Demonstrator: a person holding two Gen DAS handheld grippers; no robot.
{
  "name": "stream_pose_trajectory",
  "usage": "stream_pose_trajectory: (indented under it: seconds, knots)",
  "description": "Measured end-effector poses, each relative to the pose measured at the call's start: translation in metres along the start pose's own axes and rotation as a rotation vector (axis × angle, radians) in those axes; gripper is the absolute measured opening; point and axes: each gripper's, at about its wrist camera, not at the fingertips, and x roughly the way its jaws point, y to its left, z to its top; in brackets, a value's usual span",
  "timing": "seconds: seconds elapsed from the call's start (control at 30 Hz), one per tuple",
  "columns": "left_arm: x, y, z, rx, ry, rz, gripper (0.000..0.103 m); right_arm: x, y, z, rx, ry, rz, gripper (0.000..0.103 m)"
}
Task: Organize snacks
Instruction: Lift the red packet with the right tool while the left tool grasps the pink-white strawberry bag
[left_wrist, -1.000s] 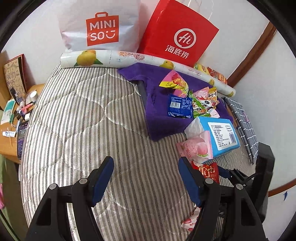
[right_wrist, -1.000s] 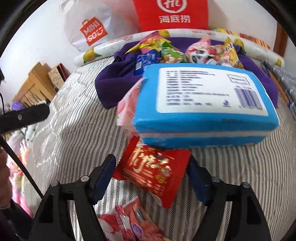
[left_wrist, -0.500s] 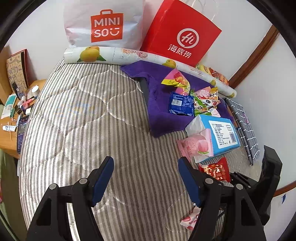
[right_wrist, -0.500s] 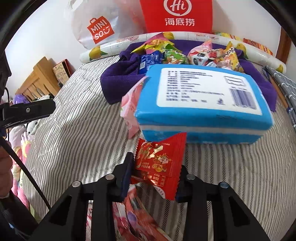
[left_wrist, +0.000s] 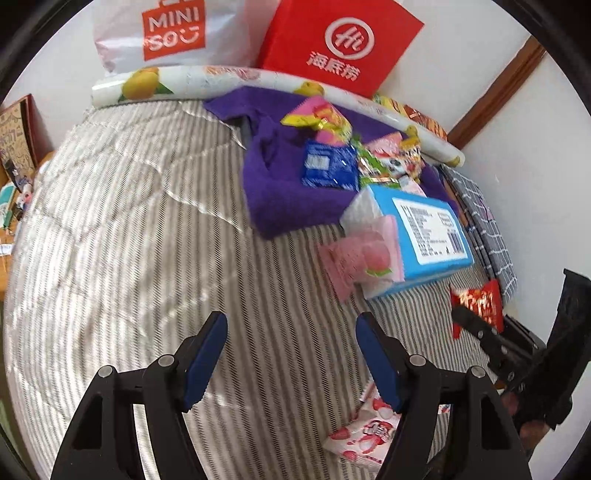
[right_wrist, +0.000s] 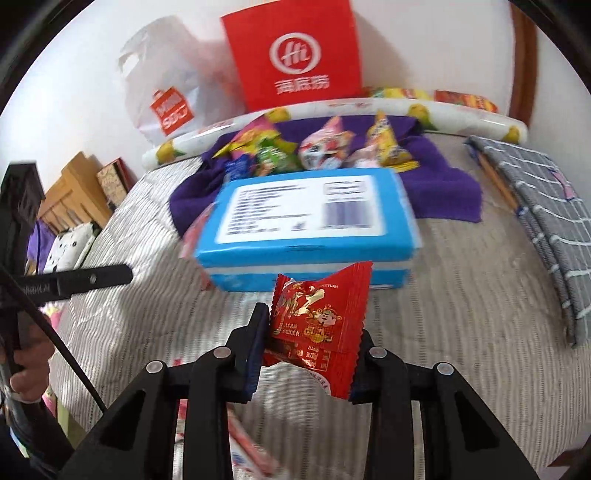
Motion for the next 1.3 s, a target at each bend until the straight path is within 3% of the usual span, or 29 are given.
stream_pose_trajectory:
  seconds: [0.37,0.63,0.8,0.93,1.07,1.2,1.3]
  knots:
    - [0.020,-0.036,-0.043,0.111,0.103,-0.053,0.070,0.004,-0.045,-0.014,0.026,0.024,-0.047,0.035]
    - [0.022,-0.065,-0.071,0.205,0.134,-0.106,0.070,0.010,-0.066,-0.026,0.030,0.056,-0.063,0.038]
    - [0.024,-0.081,-0.082,0.273,0.119,-0.046,0.076,0.012,-0.077,-0.033,0.049,0.060,-0.029,0.043]
    - [0.029,-0.095,-0.090,0.337,0.104,0.005,0.079,0.011,-0.075,-0.035,0.033,0.062,-0.019,0.059]
    - [0.034,-0.107,-0.099,0.421,0.087,0.075,0.079,0.009,-0.076,-0.038,0.016,0.061,-0.024,0.059]
    - [0.036,-0.114,-0.104,0.463,0.059,0.133,0.077,0.005,-0.083,-0.040,0.032,0.054,-0.022,0.059]
    - [0.034,-0.113,-0.102,0.465,0.032,0.150,0.066,0.006,-0.086,-0.041,0.036,0.036,-0.019,0.059]
